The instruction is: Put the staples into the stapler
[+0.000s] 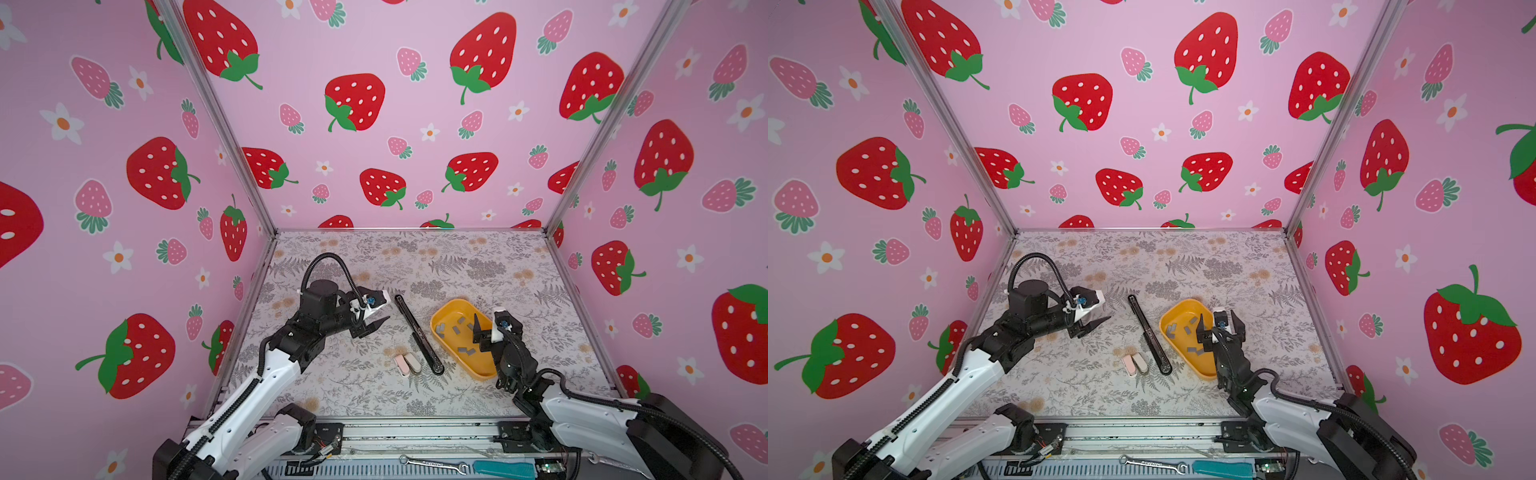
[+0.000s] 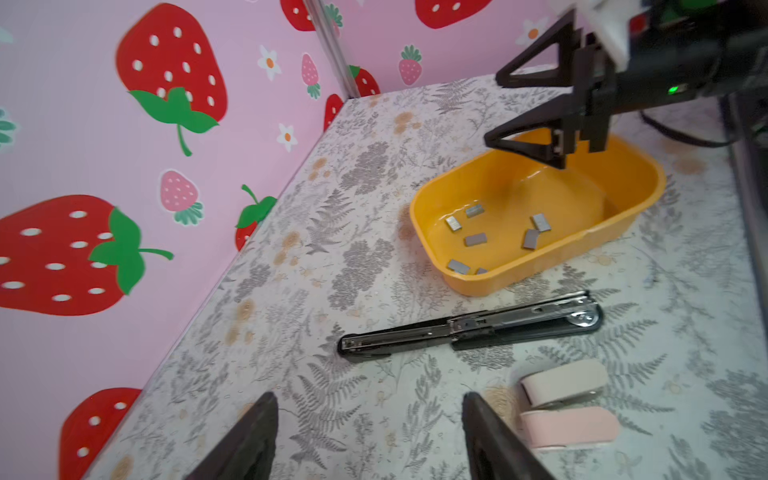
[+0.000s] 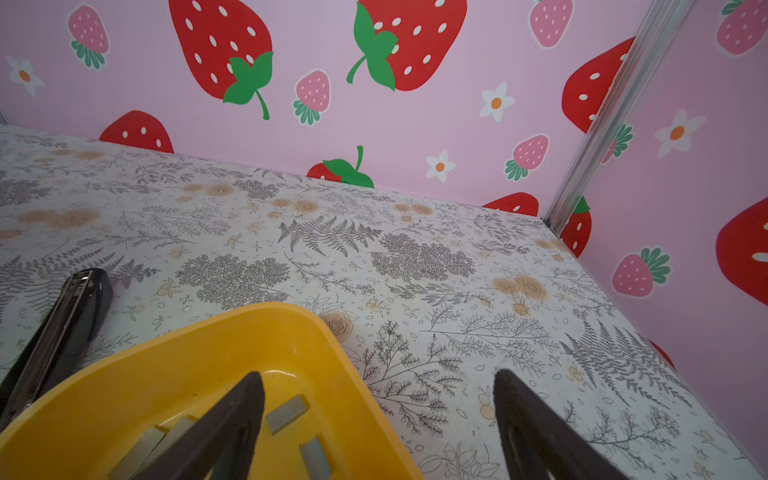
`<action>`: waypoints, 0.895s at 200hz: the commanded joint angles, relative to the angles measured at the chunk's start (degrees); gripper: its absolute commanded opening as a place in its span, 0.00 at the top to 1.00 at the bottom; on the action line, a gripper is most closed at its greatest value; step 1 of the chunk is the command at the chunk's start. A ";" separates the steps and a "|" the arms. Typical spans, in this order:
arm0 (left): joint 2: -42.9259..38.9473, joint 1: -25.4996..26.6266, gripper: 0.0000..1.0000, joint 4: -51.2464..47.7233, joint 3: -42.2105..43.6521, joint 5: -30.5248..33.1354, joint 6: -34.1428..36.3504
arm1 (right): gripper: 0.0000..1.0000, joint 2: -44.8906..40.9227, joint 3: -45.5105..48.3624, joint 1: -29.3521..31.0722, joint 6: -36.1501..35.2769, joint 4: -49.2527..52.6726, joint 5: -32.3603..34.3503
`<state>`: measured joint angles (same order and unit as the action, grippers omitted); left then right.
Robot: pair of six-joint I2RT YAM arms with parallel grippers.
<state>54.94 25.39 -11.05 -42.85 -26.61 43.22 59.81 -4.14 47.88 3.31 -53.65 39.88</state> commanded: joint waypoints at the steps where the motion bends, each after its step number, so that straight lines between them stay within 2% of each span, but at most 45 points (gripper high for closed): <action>1: 0.62 3.81 0.29 -2.93 2.37 -1.26 13.09 | 0.10 0.74 -2.11 -0.24 0.74 -0.18 1.19; 34: 7.05 6.72 0.29 -8.40 -0.80 -4.35 19.74 | 0.08 1.17 -1.35 -0.89 0.47 -1.88 -0.13; 68: 17.46 13.96 0.32 -11.96 -4.41 1.48 27.33 | 0.08 2.53 -1.31 -1.12 0.90 -2.25 0.23; 113: 26.99 19.13 0.36 -11.70 -8.57 2.81 29.88 | 0.05 3.91 -1.54 -1.98 1.17 -2.98 -0.49; 179: 33.72 24.05 0.37 -10.04 -12.19 5.77 30.59 | 0.05 2.46 0.28 -3.81 3.18 -4.71 -0.49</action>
<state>87.02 48.51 -20.67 -52.53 -21.37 71.77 63.33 -4.64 45.17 4.75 -56.01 39.18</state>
